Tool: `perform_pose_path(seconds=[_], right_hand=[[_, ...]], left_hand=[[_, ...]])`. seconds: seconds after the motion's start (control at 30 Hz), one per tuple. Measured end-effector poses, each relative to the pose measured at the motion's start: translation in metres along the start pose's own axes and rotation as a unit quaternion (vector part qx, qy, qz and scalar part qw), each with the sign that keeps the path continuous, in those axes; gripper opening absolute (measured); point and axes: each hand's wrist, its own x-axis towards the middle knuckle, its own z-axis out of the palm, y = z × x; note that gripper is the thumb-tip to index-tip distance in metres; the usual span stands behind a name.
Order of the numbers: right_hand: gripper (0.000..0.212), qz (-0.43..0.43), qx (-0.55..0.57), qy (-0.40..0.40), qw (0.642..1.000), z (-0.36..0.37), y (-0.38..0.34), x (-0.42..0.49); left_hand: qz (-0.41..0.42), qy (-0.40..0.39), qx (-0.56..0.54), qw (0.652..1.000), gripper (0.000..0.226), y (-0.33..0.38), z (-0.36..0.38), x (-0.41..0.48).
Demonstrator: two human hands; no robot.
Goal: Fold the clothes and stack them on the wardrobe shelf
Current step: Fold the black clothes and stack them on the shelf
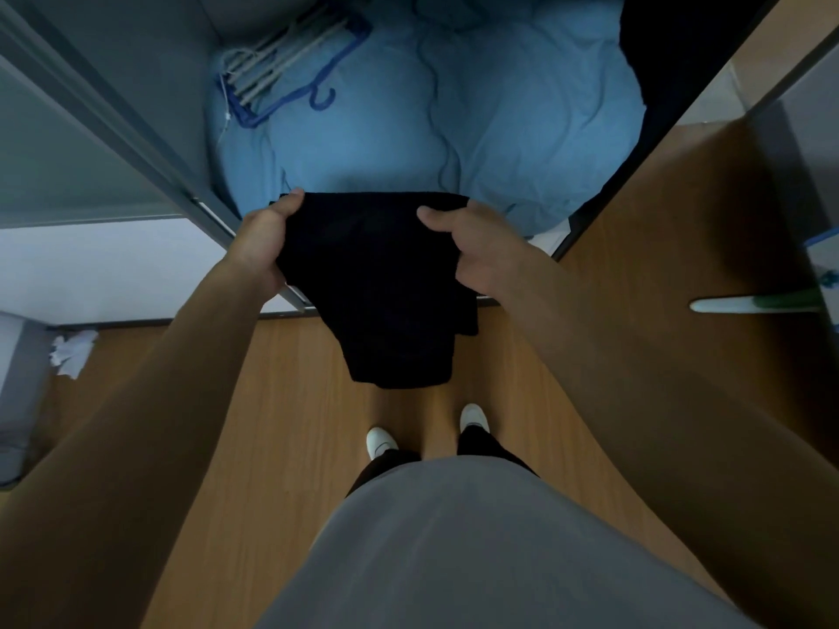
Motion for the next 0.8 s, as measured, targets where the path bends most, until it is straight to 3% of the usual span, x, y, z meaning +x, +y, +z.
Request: perform_pose_path(seconds=[0.13, 0.23, 0.43, 0.63, 0.8], right_hand=[[0.040, 0.039, 0.061, 0.021, 0.997, 0.004, 0.005, 0.005], [0.031, 0.067, 0.082, 0.042, 0.993, 0.003, 0.007, 0.007], [0.036, 0.012, -0.042, 0.101, 0.994, -0.009, 0.004, 0.013], [0.026, -0.045, -0.131, 0.114, 0.984, -0.019, 0.001, 0.019], [0.065, -0.066, -0.291, 0.053, 0.953, -0.014, 0.004, 0.023]], left_hand=[[0.036, -0.057, 0.040, 0.997, 0.044, -0.006, -0.015, -0.002], [0.096, -0.040, 0.044, 0.994, 0.025, -0.010, -0.014, -0.003], [0.135, 0.014, 0.103, 0.985, 0.022, -0.015, 0.002, -0.003], [0.087, 0.067, 0.054, 0.992, 0.014, -0.021, 0.014, 0.002], [0.086, 0.053, 0.012, 0.995, 0.066, -0.019, 0.014, 0.001]])
